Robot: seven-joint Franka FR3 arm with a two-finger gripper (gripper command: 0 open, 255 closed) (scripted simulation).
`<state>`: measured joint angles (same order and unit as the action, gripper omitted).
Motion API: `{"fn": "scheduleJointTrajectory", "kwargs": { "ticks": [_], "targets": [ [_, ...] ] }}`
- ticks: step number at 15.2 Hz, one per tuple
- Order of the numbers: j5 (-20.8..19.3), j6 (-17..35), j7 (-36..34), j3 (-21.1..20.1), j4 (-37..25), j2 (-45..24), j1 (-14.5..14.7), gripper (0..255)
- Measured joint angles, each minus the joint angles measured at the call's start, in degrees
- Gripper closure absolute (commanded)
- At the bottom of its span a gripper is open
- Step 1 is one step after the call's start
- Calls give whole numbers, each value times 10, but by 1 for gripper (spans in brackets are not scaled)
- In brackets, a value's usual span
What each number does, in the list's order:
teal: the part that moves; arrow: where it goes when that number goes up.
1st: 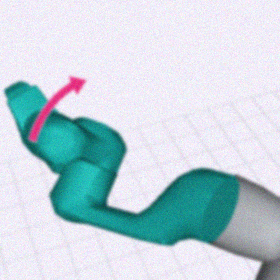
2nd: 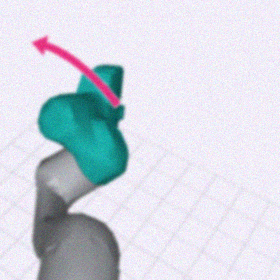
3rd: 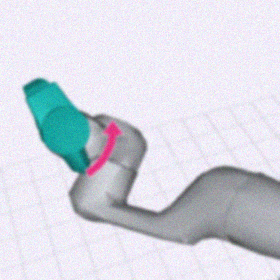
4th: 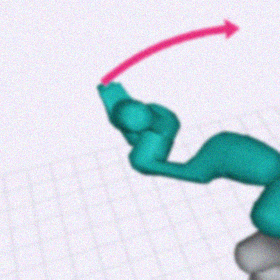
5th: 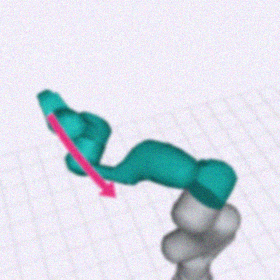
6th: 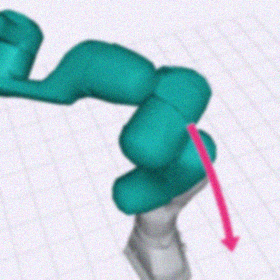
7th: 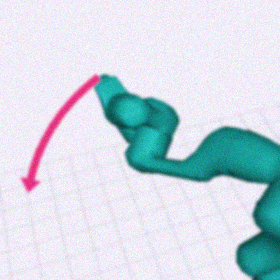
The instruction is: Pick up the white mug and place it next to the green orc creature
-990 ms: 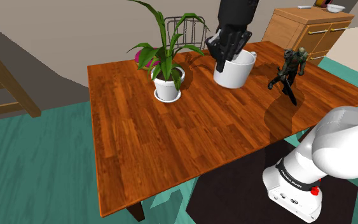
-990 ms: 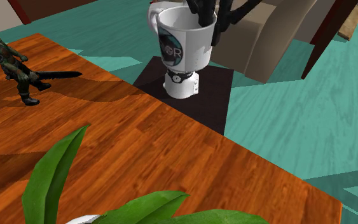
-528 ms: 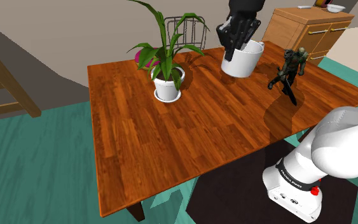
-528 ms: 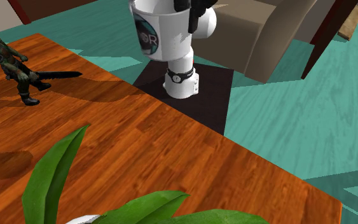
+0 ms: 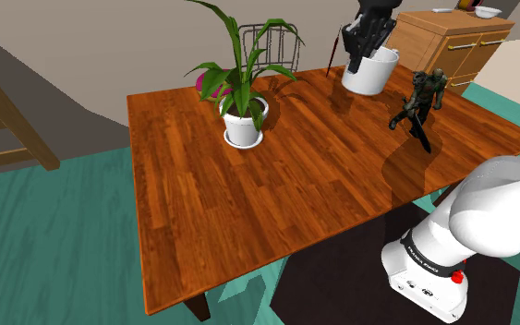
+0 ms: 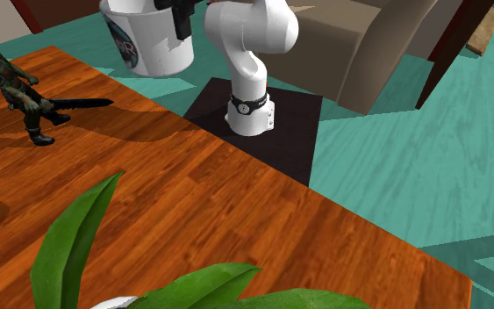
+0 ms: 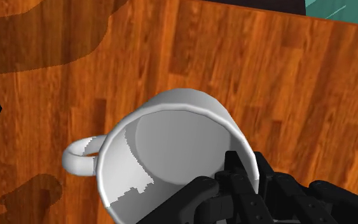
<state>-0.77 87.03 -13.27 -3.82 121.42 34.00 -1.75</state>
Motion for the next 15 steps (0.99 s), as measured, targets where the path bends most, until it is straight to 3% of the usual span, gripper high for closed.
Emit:
{"fn": "scheduleJointTrajectory", "kwargs": {
  "ticks": [12,15],
  "targets": [
    [-67,21,165,133,-43,-53,-48,255],
    [-74,25,205,165,-79,-88,-57,255]
  ]
}}
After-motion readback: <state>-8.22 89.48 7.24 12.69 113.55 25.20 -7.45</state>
